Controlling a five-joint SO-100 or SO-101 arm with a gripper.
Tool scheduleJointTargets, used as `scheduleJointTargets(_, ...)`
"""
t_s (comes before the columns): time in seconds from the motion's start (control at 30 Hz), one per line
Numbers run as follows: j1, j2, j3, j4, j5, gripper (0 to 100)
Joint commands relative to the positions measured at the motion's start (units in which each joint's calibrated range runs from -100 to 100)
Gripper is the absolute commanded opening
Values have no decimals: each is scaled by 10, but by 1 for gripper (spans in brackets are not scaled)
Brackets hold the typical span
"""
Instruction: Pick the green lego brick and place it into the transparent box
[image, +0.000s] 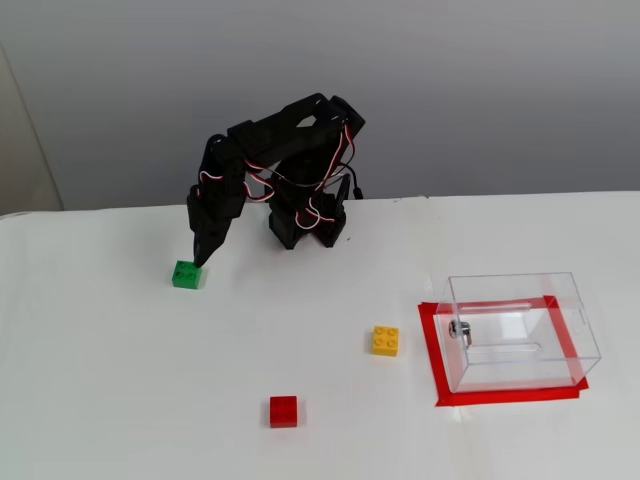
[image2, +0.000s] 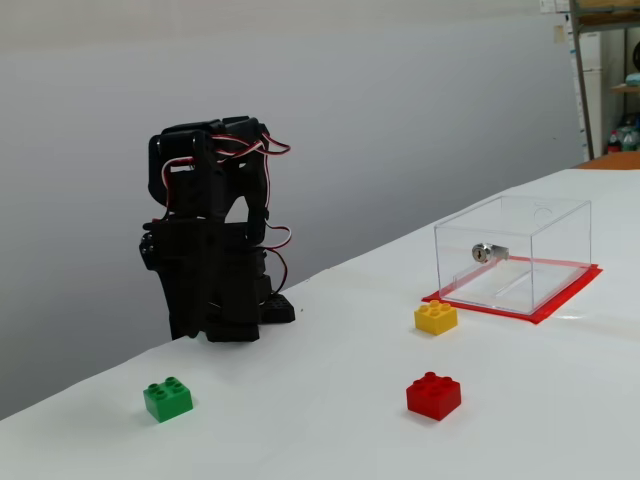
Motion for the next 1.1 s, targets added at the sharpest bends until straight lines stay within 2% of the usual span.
scheduleJointTargets(0.0,16,44,-48,-7,2,1)
scheduleJointTargets(0.37,45,125,-79,-8,2,1)
scheduleJointTargets(0.43,51,129,-79,-8,2,5)
scheduleJointTargets(0.6,52,132,-75,-8,-2,23)
scheduleJointTargets(0.7,47,132,-77,-8,-3,30)
scheduleJointTargets(1.07,49,205,-83,-131,-3,31)
